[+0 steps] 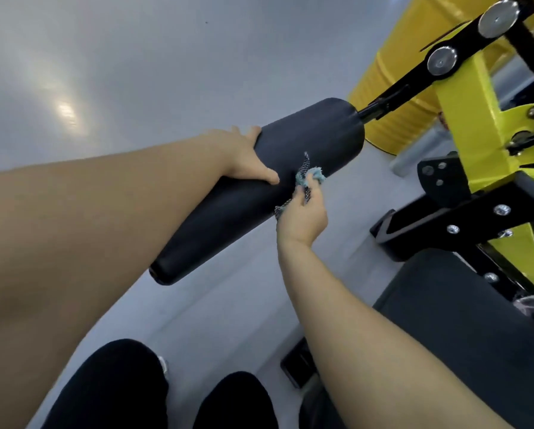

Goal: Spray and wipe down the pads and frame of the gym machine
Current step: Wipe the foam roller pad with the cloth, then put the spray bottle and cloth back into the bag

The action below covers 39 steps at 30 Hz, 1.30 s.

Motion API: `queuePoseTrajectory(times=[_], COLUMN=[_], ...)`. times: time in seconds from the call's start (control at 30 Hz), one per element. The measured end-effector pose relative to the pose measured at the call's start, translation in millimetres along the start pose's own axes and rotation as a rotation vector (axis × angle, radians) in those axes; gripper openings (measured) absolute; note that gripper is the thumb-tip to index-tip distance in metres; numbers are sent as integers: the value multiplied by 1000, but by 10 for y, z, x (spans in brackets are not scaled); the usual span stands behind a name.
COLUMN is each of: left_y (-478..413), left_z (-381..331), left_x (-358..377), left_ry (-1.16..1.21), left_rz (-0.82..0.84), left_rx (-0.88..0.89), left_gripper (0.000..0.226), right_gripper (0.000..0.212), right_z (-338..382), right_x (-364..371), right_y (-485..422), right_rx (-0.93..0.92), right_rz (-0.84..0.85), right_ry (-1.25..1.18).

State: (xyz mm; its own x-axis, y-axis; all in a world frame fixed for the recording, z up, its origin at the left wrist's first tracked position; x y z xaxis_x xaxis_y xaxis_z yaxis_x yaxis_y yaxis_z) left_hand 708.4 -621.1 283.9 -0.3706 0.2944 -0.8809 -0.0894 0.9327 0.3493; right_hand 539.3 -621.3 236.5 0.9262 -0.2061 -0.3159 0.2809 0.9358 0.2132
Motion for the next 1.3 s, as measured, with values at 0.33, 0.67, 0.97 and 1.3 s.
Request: queuePoseTrajectory(times=[0.33,0.67,0.97,1.3], left_y=[579,1066,1193,1062], left_z=[-1,-756,-2045,-4098], left_x=[6,-526,-609,140], left_ry=[175,428,481,371], left_rz=[-163,216,339,542], left_rx=[-59,47,107,353], left_gripper=[60,34,31,41], right_gripper=[31,9,12,12], right_z=[255,893,1008,318], right_x=[-72,-1119,-2641,-4544], right_y=[935,664,352,83], right_rx=[224,488,603,773], right_rz=[610,549,309,-26], right_ry=[480,416,184,20])
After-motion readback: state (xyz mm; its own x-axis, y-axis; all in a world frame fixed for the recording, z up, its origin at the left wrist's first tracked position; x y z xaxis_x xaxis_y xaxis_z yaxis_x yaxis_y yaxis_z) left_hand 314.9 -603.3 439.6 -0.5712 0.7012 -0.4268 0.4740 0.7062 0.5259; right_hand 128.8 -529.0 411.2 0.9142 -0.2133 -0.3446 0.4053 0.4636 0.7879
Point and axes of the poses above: each hand's wrist, its own y-axis away from the middle knuckle, its own x-axis out of the palm, z = x × y, the point moved 7 cm from there along -y, towards the middle knuckle, and after that the axes turned 11 degrees about x, right-handed, at the moved point
